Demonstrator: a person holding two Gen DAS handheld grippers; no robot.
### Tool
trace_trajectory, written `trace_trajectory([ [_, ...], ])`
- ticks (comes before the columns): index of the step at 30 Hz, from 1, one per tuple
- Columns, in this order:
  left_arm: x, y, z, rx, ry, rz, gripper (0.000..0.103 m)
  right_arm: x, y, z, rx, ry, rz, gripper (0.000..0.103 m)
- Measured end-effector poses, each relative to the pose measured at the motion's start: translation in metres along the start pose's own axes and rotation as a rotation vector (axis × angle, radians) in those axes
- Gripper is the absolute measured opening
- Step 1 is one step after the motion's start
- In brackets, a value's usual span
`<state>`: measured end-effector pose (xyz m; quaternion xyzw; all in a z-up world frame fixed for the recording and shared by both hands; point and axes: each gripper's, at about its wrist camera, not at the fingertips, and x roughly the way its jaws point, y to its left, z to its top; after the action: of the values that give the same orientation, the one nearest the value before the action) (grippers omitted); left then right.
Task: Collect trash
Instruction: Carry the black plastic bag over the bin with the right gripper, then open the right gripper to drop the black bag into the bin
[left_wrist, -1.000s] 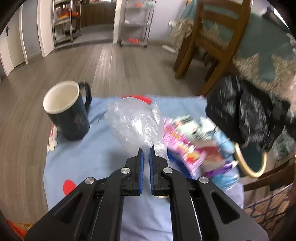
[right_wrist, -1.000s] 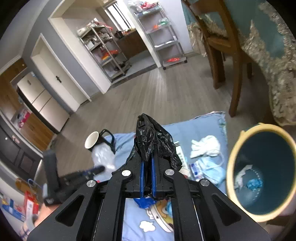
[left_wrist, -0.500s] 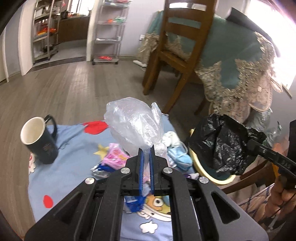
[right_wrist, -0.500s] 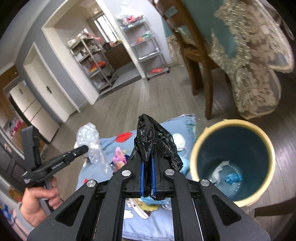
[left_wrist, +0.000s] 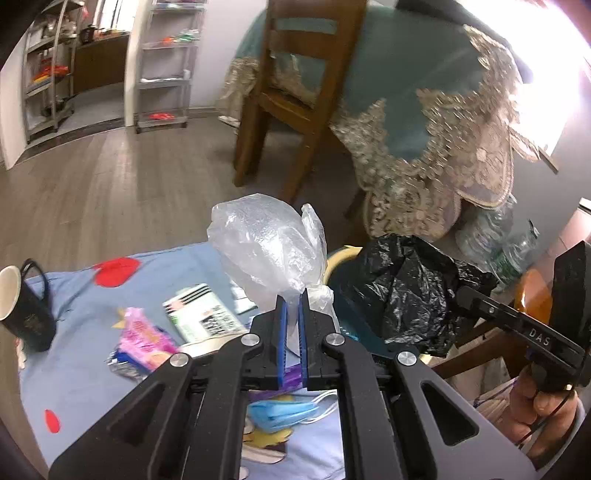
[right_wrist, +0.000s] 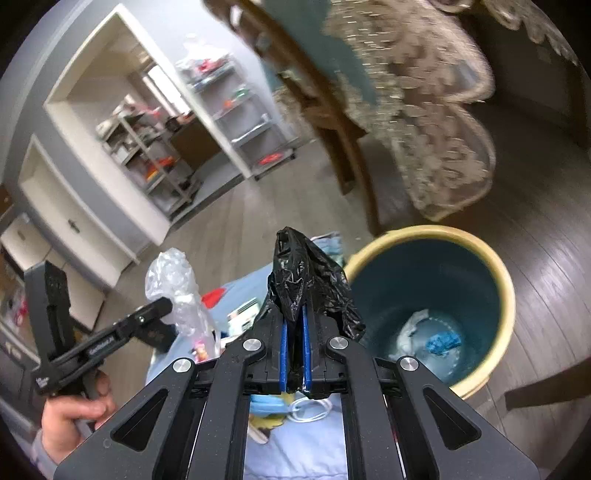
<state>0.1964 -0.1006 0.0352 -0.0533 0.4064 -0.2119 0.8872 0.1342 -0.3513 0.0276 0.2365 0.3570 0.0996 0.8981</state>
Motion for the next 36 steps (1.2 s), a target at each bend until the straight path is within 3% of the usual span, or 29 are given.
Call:
trace_trajectory([
  [13, 0.081, -0.070, 0.001, 0.014, 0.119, -0.141, 0.005, -0.010, -0.064, 0.001, 0.203, -0.044, -0.145, 0.008],
  [27, 0.148, -0.110, -0.021, 0.082, 0.261, -0.141, 0.005, -0.003, -0.090, -0.003, 0.286, -0.022, -0.236, 0.008],
  [32, 0.155, -0.104, -0.023, 0.061, 0.286, -0.124, 0.021, 0.001, -0.100, -0.006, 0.333, -0.005, -0.256, 0.008],
  [34, 0.154, -0.100, -0.022, 0.047, 0.281, -0.118, 0.031, 0.003, -0.102, -0.005, 0.343, -0.001, -0.256, 0.010],
  [36, 0.152, -0.095, -0.018, 0.041, 0.276, -0.113, 0.034, 0.005, -0.102, -0.005, 0.348, 0.001, -0.253, 0.013],
])
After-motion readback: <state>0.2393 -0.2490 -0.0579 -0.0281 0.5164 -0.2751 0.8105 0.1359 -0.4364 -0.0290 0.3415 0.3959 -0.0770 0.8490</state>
